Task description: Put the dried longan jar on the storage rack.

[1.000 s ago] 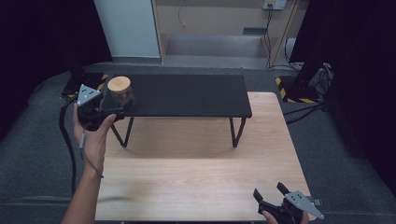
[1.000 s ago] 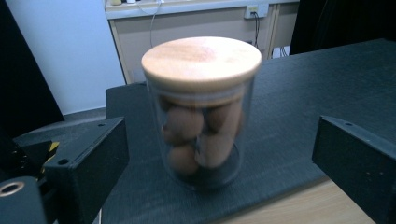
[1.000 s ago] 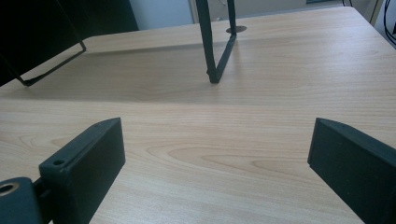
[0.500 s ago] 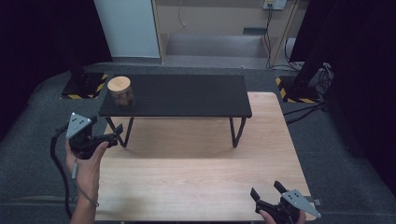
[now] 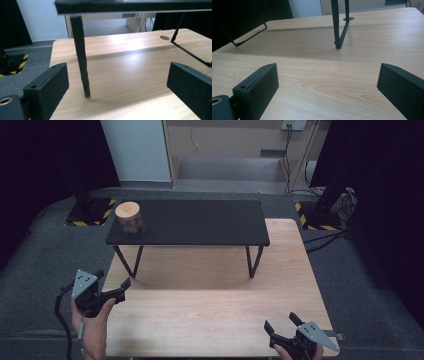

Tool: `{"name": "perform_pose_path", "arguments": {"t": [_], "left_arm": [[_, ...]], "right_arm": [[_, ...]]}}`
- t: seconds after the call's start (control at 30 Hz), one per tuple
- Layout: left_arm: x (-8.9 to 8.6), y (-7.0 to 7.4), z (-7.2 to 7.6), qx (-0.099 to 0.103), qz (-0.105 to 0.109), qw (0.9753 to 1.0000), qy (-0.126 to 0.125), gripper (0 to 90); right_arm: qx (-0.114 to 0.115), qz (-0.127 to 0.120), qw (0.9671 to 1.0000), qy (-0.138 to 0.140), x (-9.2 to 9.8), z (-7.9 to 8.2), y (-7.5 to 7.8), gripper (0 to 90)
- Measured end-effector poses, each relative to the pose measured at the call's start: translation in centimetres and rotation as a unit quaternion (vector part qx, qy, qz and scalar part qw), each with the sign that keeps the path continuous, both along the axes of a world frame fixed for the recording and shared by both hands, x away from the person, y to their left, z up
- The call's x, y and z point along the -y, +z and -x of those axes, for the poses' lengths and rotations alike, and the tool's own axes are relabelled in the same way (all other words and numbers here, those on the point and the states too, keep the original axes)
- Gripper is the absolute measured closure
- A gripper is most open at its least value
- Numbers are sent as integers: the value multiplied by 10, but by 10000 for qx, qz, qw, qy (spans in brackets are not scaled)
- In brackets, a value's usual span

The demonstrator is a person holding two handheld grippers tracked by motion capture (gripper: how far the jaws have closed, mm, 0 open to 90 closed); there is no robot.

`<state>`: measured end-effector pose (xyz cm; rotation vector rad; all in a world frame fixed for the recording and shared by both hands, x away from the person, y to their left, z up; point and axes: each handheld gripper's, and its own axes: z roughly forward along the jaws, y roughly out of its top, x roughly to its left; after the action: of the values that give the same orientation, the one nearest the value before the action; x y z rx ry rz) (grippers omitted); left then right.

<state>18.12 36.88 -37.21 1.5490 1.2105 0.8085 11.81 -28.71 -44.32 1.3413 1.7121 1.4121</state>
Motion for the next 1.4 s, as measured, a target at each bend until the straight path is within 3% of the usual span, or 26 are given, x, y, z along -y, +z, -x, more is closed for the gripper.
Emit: {"name": "perform_pose_path", "arguments": {"t": [0.67, 1.4], "left_arm": [[-5, -44, 21, -227, 133, 9997, 11, 22], [-8, -55, 23, -321, 210, 9993, 40, 22]], "right_arm": [[65, -24, 10000, -48, 3, 2, 1, 40], [86, -24, 9999, -50, 1, 5, 4, 40]]}}
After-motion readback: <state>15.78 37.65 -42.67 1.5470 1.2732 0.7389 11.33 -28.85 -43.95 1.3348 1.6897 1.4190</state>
